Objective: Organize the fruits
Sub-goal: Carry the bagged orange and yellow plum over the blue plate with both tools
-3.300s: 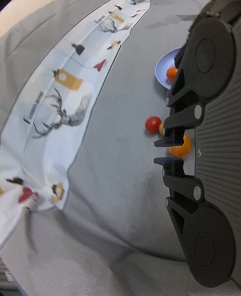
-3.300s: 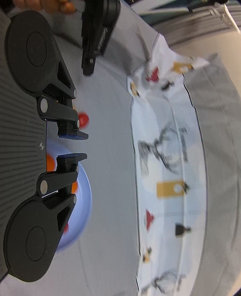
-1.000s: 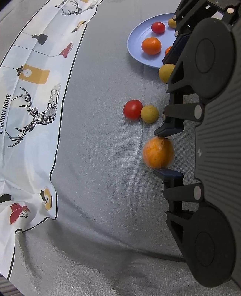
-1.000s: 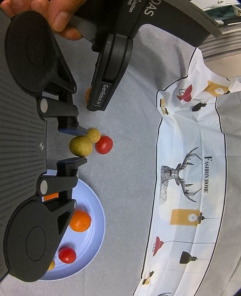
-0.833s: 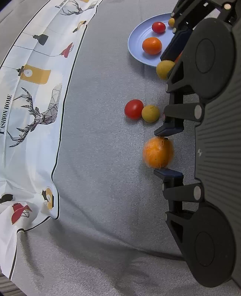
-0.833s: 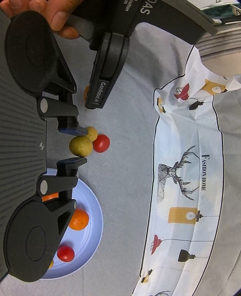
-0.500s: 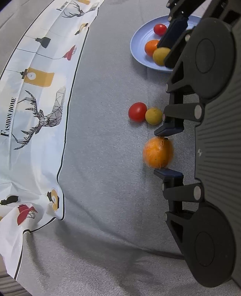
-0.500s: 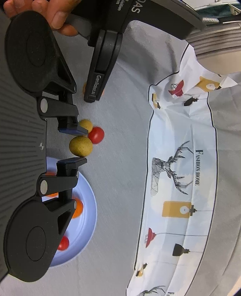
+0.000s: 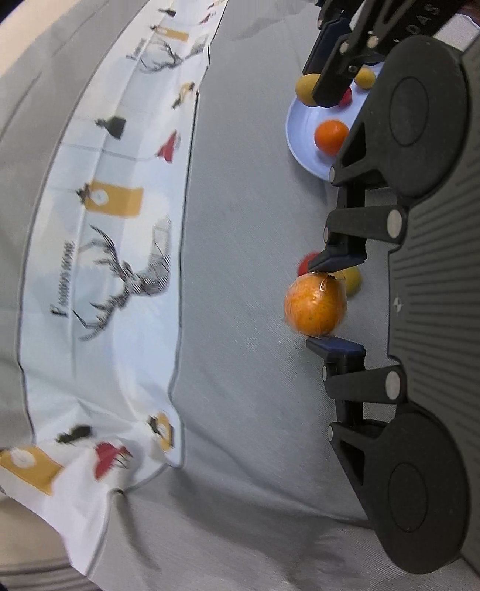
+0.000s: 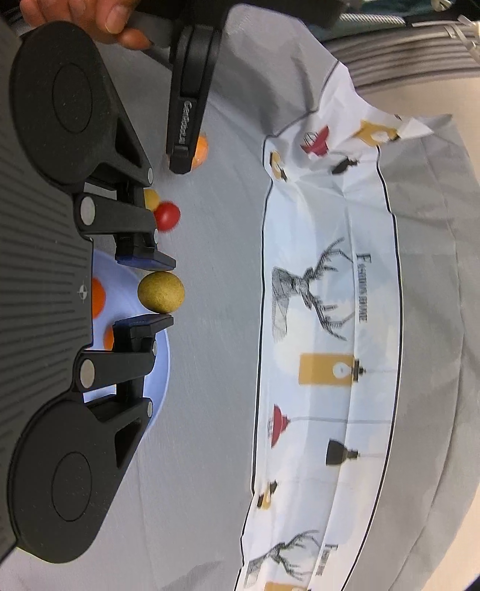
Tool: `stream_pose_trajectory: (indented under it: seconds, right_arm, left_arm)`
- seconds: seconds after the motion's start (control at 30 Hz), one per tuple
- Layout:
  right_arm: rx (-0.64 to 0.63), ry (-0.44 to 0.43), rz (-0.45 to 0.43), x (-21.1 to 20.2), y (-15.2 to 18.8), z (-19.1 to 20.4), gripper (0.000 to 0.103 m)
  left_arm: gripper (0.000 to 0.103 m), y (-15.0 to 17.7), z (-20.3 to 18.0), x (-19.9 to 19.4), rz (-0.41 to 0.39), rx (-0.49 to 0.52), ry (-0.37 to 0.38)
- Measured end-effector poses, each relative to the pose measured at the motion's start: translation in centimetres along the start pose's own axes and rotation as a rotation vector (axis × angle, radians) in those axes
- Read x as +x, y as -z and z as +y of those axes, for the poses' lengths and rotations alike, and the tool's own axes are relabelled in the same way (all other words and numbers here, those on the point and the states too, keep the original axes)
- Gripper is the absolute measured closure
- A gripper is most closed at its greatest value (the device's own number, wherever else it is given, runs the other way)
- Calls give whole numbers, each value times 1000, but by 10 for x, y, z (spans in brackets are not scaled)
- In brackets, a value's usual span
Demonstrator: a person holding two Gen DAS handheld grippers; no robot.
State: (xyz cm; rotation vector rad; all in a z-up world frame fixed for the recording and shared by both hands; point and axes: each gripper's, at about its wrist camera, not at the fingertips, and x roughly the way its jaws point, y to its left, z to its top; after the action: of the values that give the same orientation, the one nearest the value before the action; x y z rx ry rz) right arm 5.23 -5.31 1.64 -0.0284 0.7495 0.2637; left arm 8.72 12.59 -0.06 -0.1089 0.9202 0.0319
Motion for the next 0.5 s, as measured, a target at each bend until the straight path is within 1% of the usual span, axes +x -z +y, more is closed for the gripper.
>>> stream_pose_trajectory:
  seconds: [0.1,0.3,0.4,0.5]
  right_arm:
    - [17,40,-12,-3,0,-12,77]
    - [88,141,-17,-11,1,-51,77]
    - [142,176,-3,-15,4,-73,77]
    - [174,189,17,-17,8,-88,77]
  left_arm:
    - [61,-1,-8,-3,-31,10,28]
    - [61,-1,-25,-4,-55,39,96]
    - [61,1,-37,-4,-66,70,138]
    - [61,4,-51,-5,-74,112,190]
